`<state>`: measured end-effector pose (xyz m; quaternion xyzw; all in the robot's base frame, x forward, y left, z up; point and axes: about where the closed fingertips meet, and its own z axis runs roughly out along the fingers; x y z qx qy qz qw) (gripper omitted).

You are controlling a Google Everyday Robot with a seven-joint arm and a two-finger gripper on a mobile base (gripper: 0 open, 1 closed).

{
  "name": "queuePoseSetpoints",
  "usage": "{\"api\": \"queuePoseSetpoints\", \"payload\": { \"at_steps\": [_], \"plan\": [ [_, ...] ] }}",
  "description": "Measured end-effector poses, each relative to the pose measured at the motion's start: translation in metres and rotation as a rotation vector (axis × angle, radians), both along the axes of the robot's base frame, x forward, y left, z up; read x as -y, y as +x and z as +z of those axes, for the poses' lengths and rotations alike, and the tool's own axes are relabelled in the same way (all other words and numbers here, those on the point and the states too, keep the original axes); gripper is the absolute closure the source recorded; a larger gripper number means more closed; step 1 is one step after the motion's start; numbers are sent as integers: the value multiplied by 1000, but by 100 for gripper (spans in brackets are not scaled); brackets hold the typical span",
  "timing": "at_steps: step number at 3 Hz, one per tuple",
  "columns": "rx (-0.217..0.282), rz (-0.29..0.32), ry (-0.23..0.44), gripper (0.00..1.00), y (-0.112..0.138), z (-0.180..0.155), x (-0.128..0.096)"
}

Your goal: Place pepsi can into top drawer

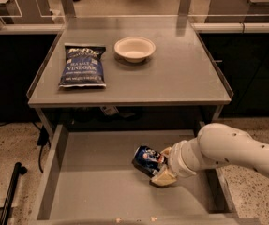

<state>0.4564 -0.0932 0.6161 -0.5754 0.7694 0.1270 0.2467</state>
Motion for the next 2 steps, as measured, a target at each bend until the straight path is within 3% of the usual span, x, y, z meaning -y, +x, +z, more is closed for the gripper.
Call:
{"api": "queuePoseSetpoints", "payload": {
  "at_steps": [1,2],
  "plan": [
    [-4,0,0,85,0,-2,0],
    [-4,0,0,62,0,-2,0]
  ]
}}
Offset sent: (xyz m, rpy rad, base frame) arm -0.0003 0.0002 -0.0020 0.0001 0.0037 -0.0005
